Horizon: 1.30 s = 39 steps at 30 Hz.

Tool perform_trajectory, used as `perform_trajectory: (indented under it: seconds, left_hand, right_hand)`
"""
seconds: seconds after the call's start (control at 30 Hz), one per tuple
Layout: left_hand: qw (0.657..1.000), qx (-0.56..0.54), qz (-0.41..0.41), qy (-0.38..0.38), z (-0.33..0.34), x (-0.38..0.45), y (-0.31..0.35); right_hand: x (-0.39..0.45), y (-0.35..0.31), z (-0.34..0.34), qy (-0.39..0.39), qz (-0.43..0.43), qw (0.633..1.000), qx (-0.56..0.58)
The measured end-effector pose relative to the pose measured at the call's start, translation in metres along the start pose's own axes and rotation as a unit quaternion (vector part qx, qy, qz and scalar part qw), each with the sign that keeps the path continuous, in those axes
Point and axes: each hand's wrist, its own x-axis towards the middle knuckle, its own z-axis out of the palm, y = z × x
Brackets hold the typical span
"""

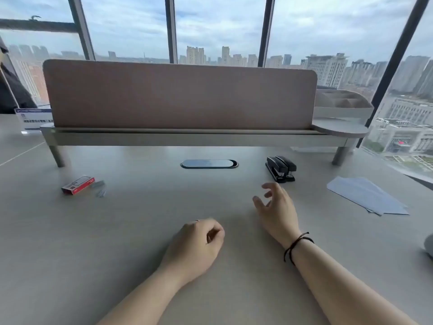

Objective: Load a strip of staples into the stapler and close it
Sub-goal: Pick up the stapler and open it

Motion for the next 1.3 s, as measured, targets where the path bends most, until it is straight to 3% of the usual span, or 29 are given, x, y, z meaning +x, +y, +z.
perform_trajectory:
  seconds: [0.17,0.4,0.77,0.9,1.07,1.2,1.3]
  left_hand:
    - [0.998,-0.057,-0.023,0.024,0.001,0.017,-0.015]
    - [0.994,-0.093,-0.043,0.049,0.004,0.025,-0.021]
    - [0.991,-0.116,-0.018,0.063,0.002,0.023,-0.02]
    - [0.967,-0.244,-0.029,0.06,-0.006,0.019,-0.014]
    - [0.955,-0.279,-0.028,0.096,-0.017,0.008,-0.005]
    - [0.967,-0.197,-0.004,0.158,-0.029,-0.013,-0.003]
    - [0.993,-0.068,0.086,0.047,-0.044,-0.034,0.002]
  right_hand:
    - [0.06,0.017,-0.003,0.072,0.074,0.994,-0.016]
    - [0.108,0.023,0.008,0.096,0.147,0.983,-0.057]
    - [0.091,0.019,0.005,0.132,0.13,0.983,0.016]
    - [0.04,0.003,0.004,0.08,0.137,0.978,0.137]
    - [-0.037,-0.043,-0.006,-0.018,0.083,0.981,0.172]
    - [-0.09,-0.068,-0.019,-0.099,0.013,0.981,0.168]
    - [-0.124,-0.075,-0.028,-0.167,-0.03,0.972,0.162]
